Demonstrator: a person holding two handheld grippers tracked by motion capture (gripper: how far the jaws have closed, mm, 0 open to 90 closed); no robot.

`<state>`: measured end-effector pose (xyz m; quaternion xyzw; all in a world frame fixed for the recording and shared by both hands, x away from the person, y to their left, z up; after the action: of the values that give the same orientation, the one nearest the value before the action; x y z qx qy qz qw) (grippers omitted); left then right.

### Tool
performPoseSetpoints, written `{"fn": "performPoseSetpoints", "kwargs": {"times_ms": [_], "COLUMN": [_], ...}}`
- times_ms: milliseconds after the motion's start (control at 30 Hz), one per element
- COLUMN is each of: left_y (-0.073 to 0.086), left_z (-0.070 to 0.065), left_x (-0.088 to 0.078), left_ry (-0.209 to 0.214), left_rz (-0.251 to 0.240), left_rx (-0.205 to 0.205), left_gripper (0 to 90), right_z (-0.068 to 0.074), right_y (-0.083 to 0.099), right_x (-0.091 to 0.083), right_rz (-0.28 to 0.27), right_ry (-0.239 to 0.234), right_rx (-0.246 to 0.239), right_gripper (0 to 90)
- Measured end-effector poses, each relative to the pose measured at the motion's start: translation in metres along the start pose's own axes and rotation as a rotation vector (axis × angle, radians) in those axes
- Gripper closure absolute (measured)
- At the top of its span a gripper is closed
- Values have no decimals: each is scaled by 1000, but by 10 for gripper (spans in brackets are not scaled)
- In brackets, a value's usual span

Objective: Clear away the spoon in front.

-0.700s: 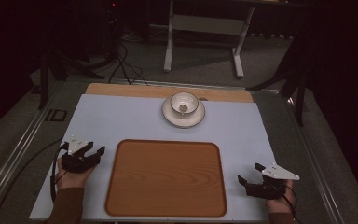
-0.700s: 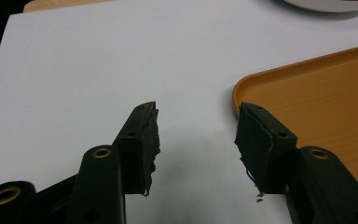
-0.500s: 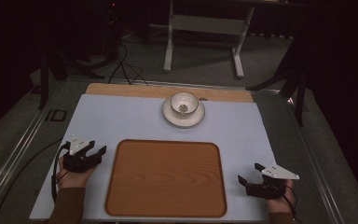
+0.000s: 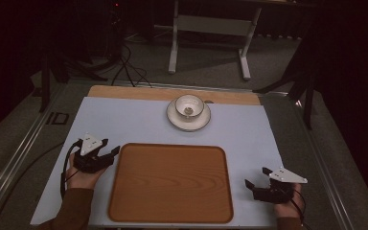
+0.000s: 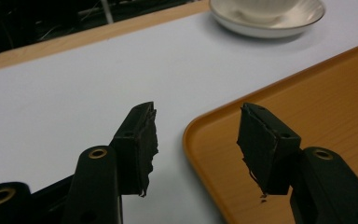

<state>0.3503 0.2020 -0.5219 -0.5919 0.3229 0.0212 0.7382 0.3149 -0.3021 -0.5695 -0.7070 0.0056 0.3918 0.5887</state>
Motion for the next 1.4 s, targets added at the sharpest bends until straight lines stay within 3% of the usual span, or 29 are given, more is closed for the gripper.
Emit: {"fn": "performPoseSetpoints", "kwargs": {"times_ms": [100,533,867,1400], "left_y": [-9,-52,-72,-102], "left_z": [-4,-15,-26,-54], "left_x": [2,17,37,60], "left_ry": [6,47,100,171], "left_rz": [-8,-56,-67,-83], "left_rx": [24,55,66,133], "left_gripper": [453,453,457,460], "right_z": [0,-1,-1,-2], "right_y": [0,0,-1,-1], "right_x": [0,0,1,0], "right_rz": [3,1,-3,-9], "right_ry": [-2,-5,-5,-4], "right_rx": [-1,1,2,4], "right_gripper": [136,134,134,134]}}
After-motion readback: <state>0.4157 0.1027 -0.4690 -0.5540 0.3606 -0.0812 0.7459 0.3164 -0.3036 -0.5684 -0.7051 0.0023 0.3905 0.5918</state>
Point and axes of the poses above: each handheld gripper's, and its own axes: x roughly forward along the jaws, y roughly out of its underside, z roughly to its left, the point moved 8 cm from there along x, roughly forward along the jaws, and after that the axes turned 2 degrees about x, right-handed, at the moved point
